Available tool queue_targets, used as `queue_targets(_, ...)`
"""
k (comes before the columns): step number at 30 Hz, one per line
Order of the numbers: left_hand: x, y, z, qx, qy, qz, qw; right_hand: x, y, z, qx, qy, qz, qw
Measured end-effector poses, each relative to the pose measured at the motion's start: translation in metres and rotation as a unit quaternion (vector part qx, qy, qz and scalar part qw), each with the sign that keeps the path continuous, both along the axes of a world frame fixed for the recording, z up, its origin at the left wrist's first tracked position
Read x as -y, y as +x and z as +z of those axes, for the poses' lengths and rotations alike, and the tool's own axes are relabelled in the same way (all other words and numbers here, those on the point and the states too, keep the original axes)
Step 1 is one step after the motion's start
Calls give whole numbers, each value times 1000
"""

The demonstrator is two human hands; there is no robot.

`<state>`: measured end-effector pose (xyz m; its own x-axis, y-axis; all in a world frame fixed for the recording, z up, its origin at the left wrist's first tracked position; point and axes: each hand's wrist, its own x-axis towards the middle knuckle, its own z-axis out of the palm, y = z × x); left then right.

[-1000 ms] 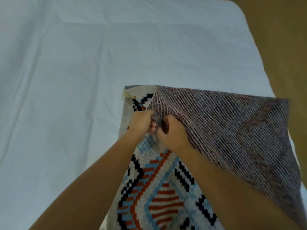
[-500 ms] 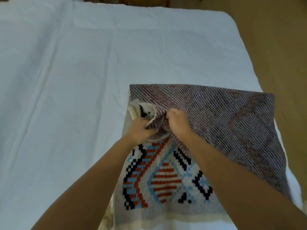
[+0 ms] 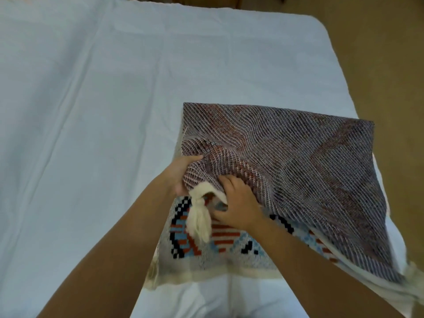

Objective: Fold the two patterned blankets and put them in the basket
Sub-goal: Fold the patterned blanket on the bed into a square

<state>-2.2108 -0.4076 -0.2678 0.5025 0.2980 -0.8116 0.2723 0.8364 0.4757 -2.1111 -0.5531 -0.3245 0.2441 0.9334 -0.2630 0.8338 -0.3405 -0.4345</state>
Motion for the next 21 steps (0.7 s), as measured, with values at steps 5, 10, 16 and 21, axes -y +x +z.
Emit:
queue_targets(5, 44, -26, -4, 44, 50, 79, 995, 16, -16, 14, 19, 38, 27, 999)
queue_targets(10, 103, -92, -17, 43, 61, -5, 997, 41, -54, 26, 30, 23, 83, 996)
queue_targets(16, 122, -153, -38, -223, 310, -3, 924, 64, -91, 17, 45, -48, 125, 990)
queue_targets(21, 133, -181, -65, -260, 328, -41, 907, 72, -117, -11, 51, -38, 136, 989)
